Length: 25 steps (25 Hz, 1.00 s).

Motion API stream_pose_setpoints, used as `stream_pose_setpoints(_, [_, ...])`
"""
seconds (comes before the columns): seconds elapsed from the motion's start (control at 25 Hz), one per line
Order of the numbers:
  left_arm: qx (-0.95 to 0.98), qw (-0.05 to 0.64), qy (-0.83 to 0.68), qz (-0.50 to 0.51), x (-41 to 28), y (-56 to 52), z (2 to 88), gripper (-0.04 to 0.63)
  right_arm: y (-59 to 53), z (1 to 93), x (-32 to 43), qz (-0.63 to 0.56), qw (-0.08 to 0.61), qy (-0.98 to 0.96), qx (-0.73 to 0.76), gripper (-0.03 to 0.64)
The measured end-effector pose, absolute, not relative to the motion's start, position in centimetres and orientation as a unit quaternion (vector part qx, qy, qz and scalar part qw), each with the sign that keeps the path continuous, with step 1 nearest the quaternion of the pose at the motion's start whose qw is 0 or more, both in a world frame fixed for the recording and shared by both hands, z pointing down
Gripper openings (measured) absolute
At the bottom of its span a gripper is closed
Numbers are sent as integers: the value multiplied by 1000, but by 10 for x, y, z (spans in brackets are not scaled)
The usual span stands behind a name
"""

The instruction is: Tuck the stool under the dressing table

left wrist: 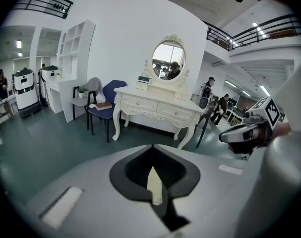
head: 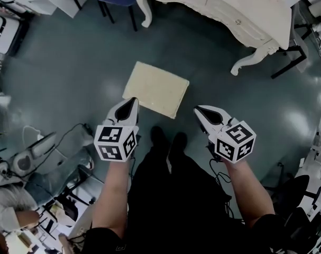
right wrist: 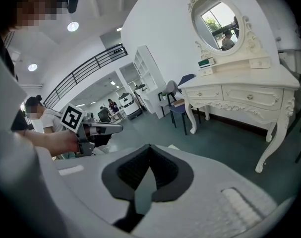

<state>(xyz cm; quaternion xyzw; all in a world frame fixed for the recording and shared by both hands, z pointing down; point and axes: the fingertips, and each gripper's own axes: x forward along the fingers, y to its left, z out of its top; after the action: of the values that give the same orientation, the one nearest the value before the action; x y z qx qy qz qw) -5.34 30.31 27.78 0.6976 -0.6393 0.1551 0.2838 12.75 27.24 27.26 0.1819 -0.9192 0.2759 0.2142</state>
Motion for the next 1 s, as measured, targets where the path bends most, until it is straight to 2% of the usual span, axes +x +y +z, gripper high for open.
stream_pose_setpoints(0.32, [690, 322, -621, 184, -56, 313, 328, 20, 292, 320, 127, 304, 242, -900, 196, 10])
stream_pose_setpoints(0.4, [691, 329, -615, 187, -63, 313, 344, 20, 297, 335, 121, 312, 248, -895, 200, 52])
stream_pose_setpoints(1.0, [711, 370, -551, 235, -101, 334, 479, 43, 329, 480, 66, 356, 284, -851, 261, 111])
